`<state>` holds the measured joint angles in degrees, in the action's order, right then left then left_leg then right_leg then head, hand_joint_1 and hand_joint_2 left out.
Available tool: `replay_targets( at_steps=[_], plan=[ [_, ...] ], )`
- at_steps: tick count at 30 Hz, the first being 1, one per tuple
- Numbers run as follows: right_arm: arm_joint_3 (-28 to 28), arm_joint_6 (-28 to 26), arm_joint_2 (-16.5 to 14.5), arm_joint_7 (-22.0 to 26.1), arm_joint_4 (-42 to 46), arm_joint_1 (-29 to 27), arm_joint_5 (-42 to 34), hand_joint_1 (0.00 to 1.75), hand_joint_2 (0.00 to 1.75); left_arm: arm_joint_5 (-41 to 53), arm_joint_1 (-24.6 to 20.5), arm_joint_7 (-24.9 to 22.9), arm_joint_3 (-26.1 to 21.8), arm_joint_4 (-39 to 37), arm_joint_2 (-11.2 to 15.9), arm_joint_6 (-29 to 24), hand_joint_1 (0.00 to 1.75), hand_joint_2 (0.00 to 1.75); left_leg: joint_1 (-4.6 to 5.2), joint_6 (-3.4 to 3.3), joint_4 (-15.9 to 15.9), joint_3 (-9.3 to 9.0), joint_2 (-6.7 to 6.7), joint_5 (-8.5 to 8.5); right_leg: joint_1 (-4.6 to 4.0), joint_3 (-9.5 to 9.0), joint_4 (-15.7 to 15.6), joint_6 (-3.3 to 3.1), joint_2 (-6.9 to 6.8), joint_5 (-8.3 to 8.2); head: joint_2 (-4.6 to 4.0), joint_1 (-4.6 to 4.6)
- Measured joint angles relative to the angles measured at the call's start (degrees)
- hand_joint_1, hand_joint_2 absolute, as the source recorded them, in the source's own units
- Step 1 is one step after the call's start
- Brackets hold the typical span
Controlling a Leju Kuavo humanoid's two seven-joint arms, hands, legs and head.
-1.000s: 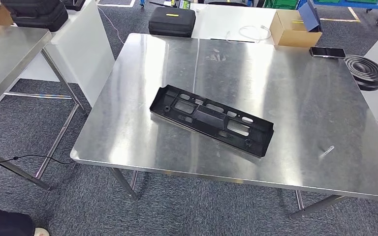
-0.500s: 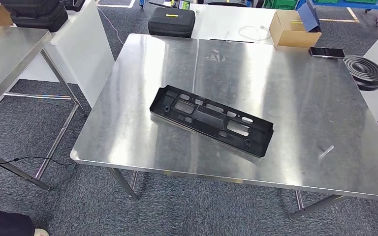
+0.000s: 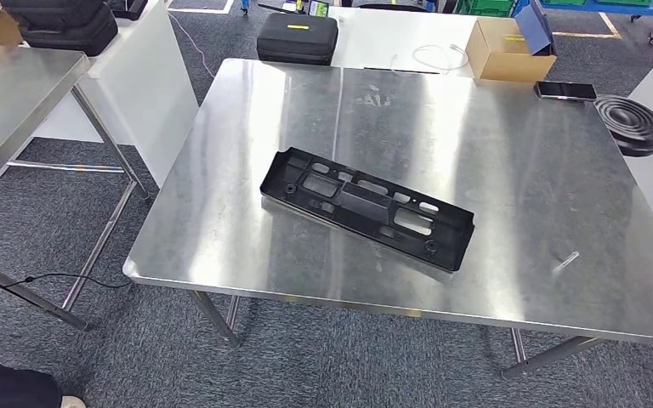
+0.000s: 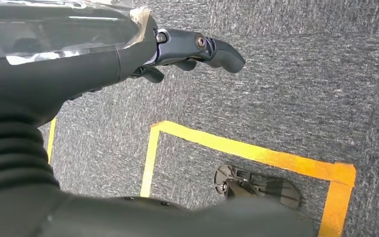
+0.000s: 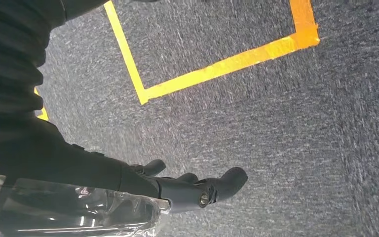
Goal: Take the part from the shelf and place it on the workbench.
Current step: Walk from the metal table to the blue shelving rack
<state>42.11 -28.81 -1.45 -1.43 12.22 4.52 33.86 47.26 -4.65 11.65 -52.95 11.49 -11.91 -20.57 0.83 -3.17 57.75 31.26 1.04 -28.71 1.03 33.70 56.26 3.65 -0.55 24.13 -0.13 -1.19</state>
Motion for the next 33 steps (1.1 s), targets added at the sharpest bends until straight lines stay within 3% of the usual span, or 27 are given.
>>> replay_targets(
  at_steps=[3, 6, 8, 10, 11, 12, 13, 15, 17, 19, 21, 23, 25, 26, 27, 28, 31, 33],
  plan=[
    [0.04, -0.13, -0.3, -0.01, 0.0, 0.0, 0.05, 0.0, 1.75, 0.02, 0.0, -0.26, -0.11, 0.0, 0.03, -0.36, 0.0, 0.0, 0.32, -0.29, 0.02, -0.01, 0.01, -0.02, 0.26, -0.03, -0.07, 0.21, 0.0, -0.1, 0.0, -0.02],
    [0.05, -0.28, -0.5, 0.0, 0.0, 0.01, 0.17, 0.0, 1.75, 0.02, -0.02, -0.36, -0.18, 0.01, 0.0, -0.42, 0.0, 0.0, 0.06, -1.09, -0.59, -0.37, -0.11, 0.47, 0.5, 0.34, 0.71, 0.55, 0.04, 0.4, 0.0, 0.01],
    [0.09, -0.33, -0.49, 0.01, 0.0, 0.0, 0.19, 0.0, 1.75, 0.05, -0.07, -0.37, -0.21, 0.0, -0.04, -0.43, 0.0, 0.0, -0.31, -1.53, -0.97, -0.69, -0.28, 0.77, 0.61, 2.49, 5.4, 0.2, 0.16, 2.85, 0.0, 0.26],
    [0.23, -0.35, -0.44, 0.01, 0.0, -0.09, 0.19, 0.0, 1.75, 0.08, -0.11, -0.4, -0.25, 0.0, -0.07, -0.44, 0.0, 0.0, -0.31, -1.61, -0.93, -0.68, -0.37, 0.82, 0.59, 6.06, 13.35, -0.19, 0.28, 6.26, 0.0, 0.5],
    [0.31, -0.36, -0.42, 0.04, 0.0, -0.17, 0.21, 0.0, 1.75, 0.08, -0.1, -0.44, -0.3, 0.0, -0.09, -0.44, 0.0, 0.0, -0.31, -1.6, -0.89, -0.68, -0.41, 0.83, 0.61, 7.34, 16.35, -0.11, 0.31, 7.27, 0.0, 0.53],
    [0.39, -0.37, -0.4, 0.12, 0.0, -0.25, 0.25, 0.0, 1.75, 0.05, -0.1, -0.48, -0.34, -0.01, -0.09, -0.44, 0.0, 0.0, -0.33, -1.57, -0.85, -0.69, -0.43, 0.83, 0.64, 7.58, 17.24, 0.22, 0.32, 7.36, 0.0, 0.56],
    [0.44, -0.38, -0.37, 0.25, 0.0, -0.29, 0.29, 0.0, 1.75, 0.03, -0.1, -0.53, -0.4, -0.01, -0.1, -0.44, 0.0, 0.0, -0.4, -1.48, -0.83, -0.73, -0.42, 0.8, 0.7, 6.62, 15.76, 0.72, 0.31, 6.59, 0.0, 0.58],
    [0.52, -0.4, -0.24, 0.52, 0.0, -0.22, 0.44, 0.0, 1.75, -0.02, -0.11, -0.61, -0.47, -0.01, -0.13, -0.45, 0.0, 0.0, -0.56, -1.03, -0.68, -0.83, -0.4, 0.58, 0.84, 2.02, 7.62, 1.66, 0.31, 4.0, 0.0, 0.62],
    [0.63, -0.46, -0.1, 0.62, 0.0, -0.15, 0.57, 0.0, 1.75, -0.05, -0.13, -0.69, -0.52, -0.01, -0.16, -0.5, 0.0, 0.0, -0.51, -0.23, -0.38, -0.87, -0.3, 0.26, 0.6, -1.44, 2.07, 1.44, 0.6, 2.38, 0.0, 0.64],
    [0.78, -0.58, -0.01, 0.61, 0.0, -0.08, 0.64, 0.0, 1.75, -0.07, -0.16, -0.78, -0.57, -0.02, -0.2, -0.54, 0.0, 0.0, -0.38, 0.49, -0.11, -0.84, -0.15, 0.09, 0.28, -1.87, 1.62, 0.49, 0.93, 2.28, 0.0, 0.6],
    [0.91, -0.68, 0.01, 0.6, 0.0, 0.04, 0.71, 0.0, 1.75, -0.03, -0.17, -0.89, -0.6, -0.02, -0.21, -0.56, 0.0, 0.0, -0.56, 1.1, 0.42, -0.61, -0.11, -0.47, 0.66, -1.65, 1.42, -0.36, 0.92, 2.35, 0.0, 0.58],
    [0.96, -0.7, -0.01, 0.6, 0.0, 0.08, 0.79, 0.0, 1.75, 0.01, -0.17, -0.96, -0.62, -0.02, -0.21, -0.57, 0.0, 0.0, -0.87, 1.74, 3.81, 0.74, -0.34, -3.44, 0.95, -1.37, 1.26, -1.33, 0.73, 2.01, 0.0, 0.48],
    [1.01, -0.71, 0.05, 0.6, 0.0, 0.07, 0.84, 0.0, 1.75, 0.05, -0.18, -0.98, -0.63, -0.02, -0.21, -0.57, 0.0, 0.0, -1.07, 2.26, 10.84, 3.55, -0.56, -8.01, 0.74, -0.85, 1.28, -2.11, 0.48, 1.7, 0.0, 0.38],
    [1.05, -0.72, 0.1, 0.58, 0.0, 0.06, 0.85, 0.0, 1.75, 0.08, -0.17, -0.99, -0.63, -0.02, -0.21, -0.57, 0.0, 0.0, -1.16, 2.43, 13.94, 4.69, -0.59, -9.45, 0.61, -0.55, 1.3, -2.3, 0.36, 1.5, 0.0, 0.39],
    [1.11, -0.72, 0.13, 0.57, 0.0, 0.05, 0.84, 0.0, 1.75, 0.13, -0.16, -0.99, -0.64, -0.02, -0.21, -0.56, 0.0, 0.0, -1.25, 2.52, 15.52, 5.08, -0.6, -9.81, 0.53, -0.25, 1.33, -2.39, 0.29, 1.3, 0.0, 0.39],
    [1.2, -0.72, 0.13, 0.55, 0.0, 0.04, 0.84, 0.0, 1.75, 0.21, -0.16, -1.01, -0.64, -0.02, -0.21, -0.56, 0.0, 0.0, -1.32, 2.53, 14.93, 4.36, -0.61, -9.01, 0.48, 0.0, 1.34, -2.4, 0.24, 1.07, 0.0, 0.39],
    [1.38, -0.76, 0.14, 0.54, 0.01, 0.03, 0.78, 0.0, 1.75, 0.57, -0.31, -1.05, -0.64, -0.02, -0.21, -0.54, 0.0, 0.0, -1.4, 2.19, 4.28, -2.55, -0.75, -4.34, 0.36, 0.39, 1.4, -1.81, 0.24, 0.37, 0.0, 0.36],
    [1.43, -0.8, 0.19, 0.54, 0.02, 0.06, 0.72, 0.0, 1.75, 0.68, -0.48, -1.11, -0.64, -0.02, -0.26, -0.52, 0.0, 0.0, -1.17, 1.84, -0.05, -5.0, -0.74, -3.07, 0.16, 0.45, 1.46, -1.1, 0.24, -0.1, 0.0, 0.5]
  ],
)
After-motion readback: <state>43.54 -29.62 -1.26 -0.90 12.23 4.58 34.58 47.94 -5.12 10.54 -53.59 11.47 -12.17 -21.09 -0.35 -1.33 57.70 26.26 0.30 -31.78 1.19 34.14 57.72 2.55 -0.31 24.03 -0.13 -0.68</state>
